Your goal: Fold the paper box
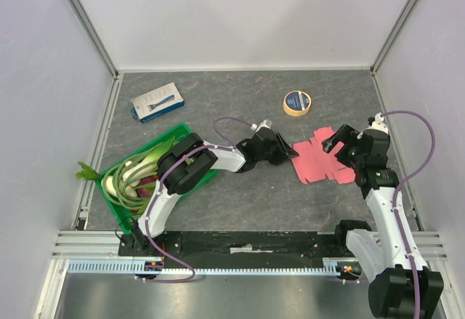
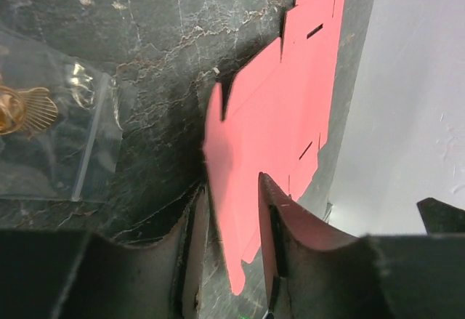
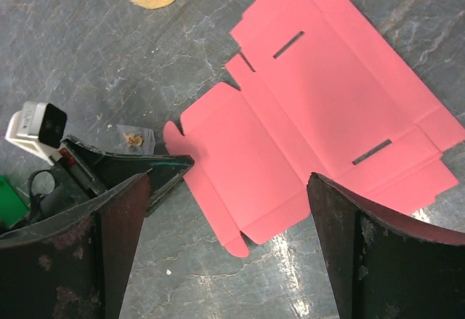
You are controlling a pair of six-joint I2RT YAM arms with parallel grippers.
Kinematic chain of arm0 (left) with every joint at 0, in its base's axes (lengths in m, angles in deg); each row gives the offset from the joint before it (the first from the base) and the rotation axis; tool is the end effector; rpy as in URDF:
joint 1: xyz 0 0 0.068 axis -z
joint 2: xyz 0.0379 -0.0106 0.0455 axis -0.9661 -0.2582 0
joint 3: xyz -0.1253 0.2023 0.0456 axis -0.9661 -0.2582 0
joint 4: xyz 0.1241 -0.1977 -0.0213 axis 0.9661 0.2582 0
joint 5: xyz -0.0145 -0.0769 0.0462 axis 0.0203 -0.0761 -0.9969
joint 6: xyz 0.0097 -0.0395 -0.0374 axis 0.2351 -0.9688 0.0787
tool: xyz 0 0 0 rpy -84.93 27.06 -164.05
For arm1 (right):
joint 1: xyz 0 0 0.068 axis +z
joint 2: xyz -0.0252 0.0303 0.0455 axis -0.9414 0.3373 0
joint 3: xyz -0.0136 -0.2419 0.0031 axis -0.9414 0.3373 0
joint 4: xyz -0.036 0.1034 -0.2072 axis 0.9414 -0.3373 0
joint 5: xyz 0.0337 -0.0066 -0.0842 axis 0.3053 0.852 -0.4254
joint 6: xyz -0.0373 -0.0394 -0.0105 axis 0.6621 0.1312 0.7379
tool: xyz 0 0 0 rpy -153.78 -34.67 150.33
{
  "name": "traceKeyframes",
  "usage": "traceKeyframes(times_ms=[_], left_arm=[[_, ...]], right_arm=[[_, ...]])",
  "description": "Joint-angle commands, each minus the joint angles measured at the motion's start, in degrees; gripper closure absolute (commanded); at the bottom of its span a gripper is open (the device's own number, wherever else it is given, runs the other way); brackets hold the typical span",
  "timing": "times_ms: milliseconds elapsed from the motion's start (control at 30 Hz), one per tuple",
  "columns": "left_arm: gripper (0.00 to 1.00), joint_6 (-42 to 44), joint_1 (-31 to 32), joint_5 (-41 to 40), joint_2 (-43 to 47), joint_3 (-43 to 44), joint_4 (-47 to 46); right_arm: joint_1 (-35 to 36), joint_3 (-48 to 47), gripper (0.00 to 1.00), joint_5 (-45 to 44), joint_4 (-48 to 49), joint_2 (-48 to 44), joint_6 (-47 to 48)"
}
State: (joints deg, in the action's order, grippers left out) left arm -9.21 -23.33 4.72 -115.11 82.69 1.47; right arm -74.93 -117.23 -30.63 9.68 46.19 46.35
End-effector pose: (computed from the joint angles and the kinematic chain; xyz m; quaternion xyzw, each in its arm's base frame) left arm 0.2646 -0.3414 0.1082 -0.1269 0.8531 -0.4662 0.1970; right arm 0.1767 -0.0112 0.2335 0.2973 0.8328 0.1655 0.4367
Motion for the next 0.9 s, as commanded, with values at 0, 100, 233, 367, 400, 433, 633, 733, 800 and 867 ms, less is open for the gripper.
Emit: traceKeyframes(times_ms=[0, 100, 233, 367, 400, 433, 633, 733, 800, 867], left_arm=[[0.66, -3.2, 0.4, -2.5, -1.2, 0.0, -4.3], [0.94, -0.7, 0.2, -2.6, -1.4, 0.7, -5.0], [0.98, 7.8, -0.3, -0.3, 3.1, -2.4, -13.8], [0.98, 19.3, -2.0, 5.8, 14.6, -8.1, -16.0], [0.98, 20.7, -2.4, 6.8, 17.0, -11.0, -15.2], [0.98, 22.1, -3.4, 8.9, 19.9, -12.7, -14.8], [0.98, 20.1, -15.3, 20.7, 38.4, -28.0, -13.2], [0.98, 19.2, -21.4, 25.5, 49.0, -34.4, -10.7], [0.98, 21.2, -23.3, 26.8, 56.6, -35.6, -5.8], [0.98, 25.7, -24.0, 26.9, 61.0, -35.4, 2.3]], right_arm=[[0.2, -4.6, 0.02, 4.3, -0.3, 0.6, 3.5], [0.2, -6.0, 0.02, 5.6, -0.3, 2.0, 6.5], [0.9, -10.9, 0.02, 8.3, -2.1, 8.6, 13.4], [2.1, -16.8, 0.02, 8.7, -4.6, 15.8, 16.1], [2.2, -17.3, 0.02, 9.4, -3.8, 17.1, 16.1], [2.3, -18.5, 0.02, 11.0, -3.0, 17.8, 16.7], [2.3, -19.6, 0.02, 23.3, 5.6, 22.6, 23.1], [2.3, -16.8, 0.02, 32.2, 15.9, 23.6, 21.7], [2.3, -16.0, 0.02, 37.3, 20.9, 24.5, 21.7], [2.3, -16.9, 0.02, 42.0, 21.9, 25.4, 21.1]])
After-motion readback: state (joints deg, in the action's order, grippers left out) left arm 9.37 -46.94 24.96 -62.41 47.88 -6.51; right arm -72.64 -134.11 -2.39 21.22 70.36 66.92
